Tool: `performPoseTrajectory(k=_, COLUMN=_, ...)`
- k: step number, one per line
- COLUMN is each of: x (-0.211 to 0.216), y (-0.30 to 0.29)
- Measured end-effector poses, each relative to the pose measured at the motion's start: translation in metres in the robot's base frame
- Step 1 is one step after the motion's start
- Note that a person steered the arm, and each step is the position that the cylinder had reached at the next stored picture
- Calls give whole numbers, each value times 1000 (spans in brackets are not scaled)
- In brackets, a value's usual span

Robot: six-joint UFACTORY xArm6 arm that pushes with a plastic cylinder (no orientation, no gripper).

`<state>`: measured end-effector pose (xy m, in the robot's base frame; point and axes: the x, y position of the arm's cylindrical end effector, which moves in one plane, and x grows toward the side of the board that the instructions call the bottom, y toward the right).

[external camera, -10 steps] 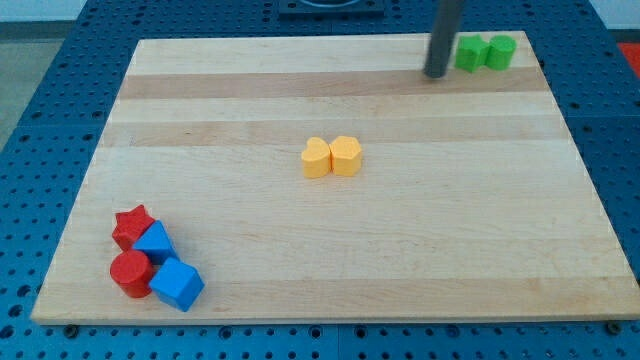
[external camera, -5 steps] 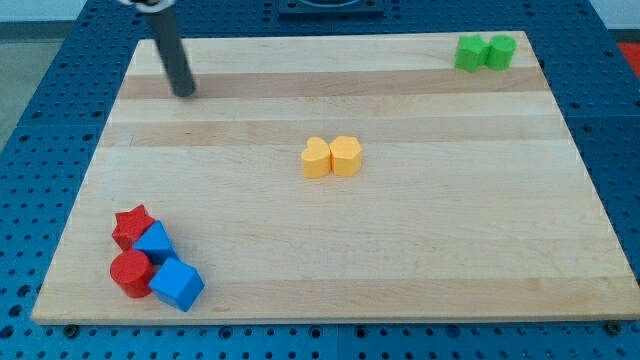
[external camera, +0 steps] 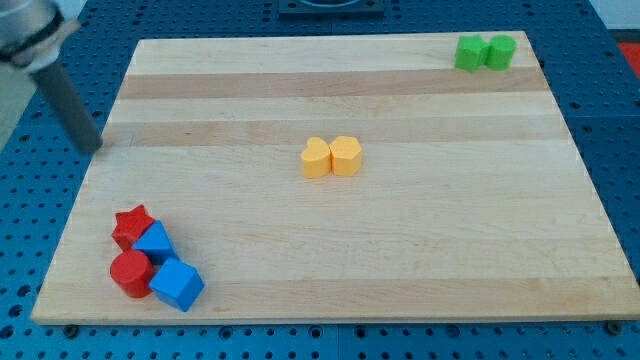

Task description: Push the red blocks and blue triangle slightly upwards

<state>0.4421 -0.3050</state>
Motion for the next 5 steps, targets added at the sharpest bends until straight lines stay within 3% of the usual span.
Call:
performPoseTrajectory(k=1, x=112, y=7)
performPoseTrajectory(k=2, x=175, y=28)
performPoseTrajectory(k=5, x=176, y=83)
